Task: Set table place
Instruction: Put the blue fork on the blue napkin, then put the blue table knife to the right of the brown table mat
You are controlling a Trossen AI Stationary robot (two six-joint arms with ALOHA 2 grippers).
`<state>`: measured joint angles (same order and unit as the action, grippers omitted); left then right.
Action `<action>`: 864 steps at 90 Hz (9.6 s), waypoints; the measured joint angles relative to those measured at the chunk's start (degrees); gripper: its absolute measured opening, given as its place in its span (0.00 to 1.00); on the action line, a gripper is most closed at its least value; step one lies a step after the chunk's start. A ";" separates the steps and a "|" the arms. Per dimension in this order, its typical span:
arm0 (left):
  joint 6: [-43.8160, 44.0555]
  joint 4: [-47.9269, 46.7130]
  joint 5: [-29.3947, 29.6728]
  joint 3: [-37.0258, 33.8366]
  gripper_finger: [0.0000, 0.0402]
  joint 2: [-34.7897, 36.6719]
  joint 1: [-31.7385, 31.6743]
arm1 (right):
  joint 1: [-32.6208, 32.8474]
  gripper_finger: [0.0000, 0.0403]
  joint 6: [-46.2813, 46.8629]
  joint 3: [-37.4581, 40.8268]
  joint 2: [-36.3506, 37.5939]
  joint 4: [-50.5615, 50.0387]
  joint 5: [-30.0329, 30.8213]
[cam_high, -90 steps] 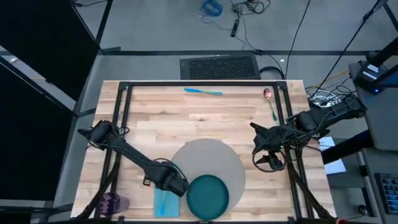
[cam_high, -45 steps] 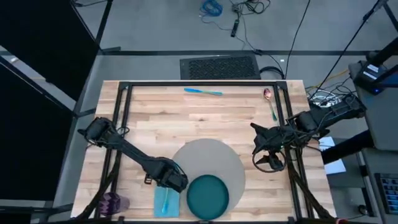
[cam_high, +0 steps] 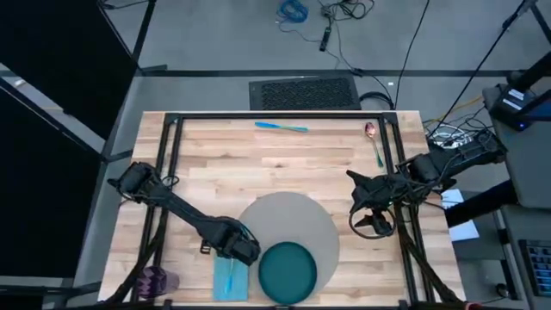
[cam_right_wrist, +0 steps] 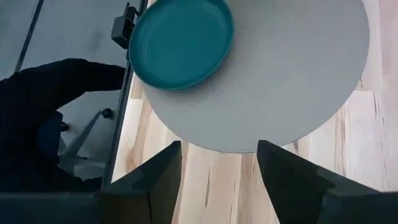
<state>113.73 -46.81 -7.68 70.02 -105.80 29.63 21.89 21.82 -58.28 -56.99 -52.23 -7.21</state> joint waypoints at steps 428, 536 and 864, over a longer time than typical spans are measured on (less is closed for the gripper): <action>-106.58 33.57 16.96 -19.85 0.15 26.29 -46.14 | -62.95 0.34 -36.08 -41.76 -66.82 5.74 -13.42; -115.62 35.40 10.80 -19.85 0.15 26.29 -46.49 | -66.41 0.33 -47.82 -60.39 -81.02 -10.64 -8.87; -114.03 33.69 9.38 -19.85 0.15 41.62 -47.23 | -55.89 0.43 -35.53 -2.29 -49.33 35.28 -4.73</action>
<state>-0.30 -13.11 1.70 50.17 -64.18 -17.61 -34.00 -13.71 -60.57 -106.32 -16.95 -11.94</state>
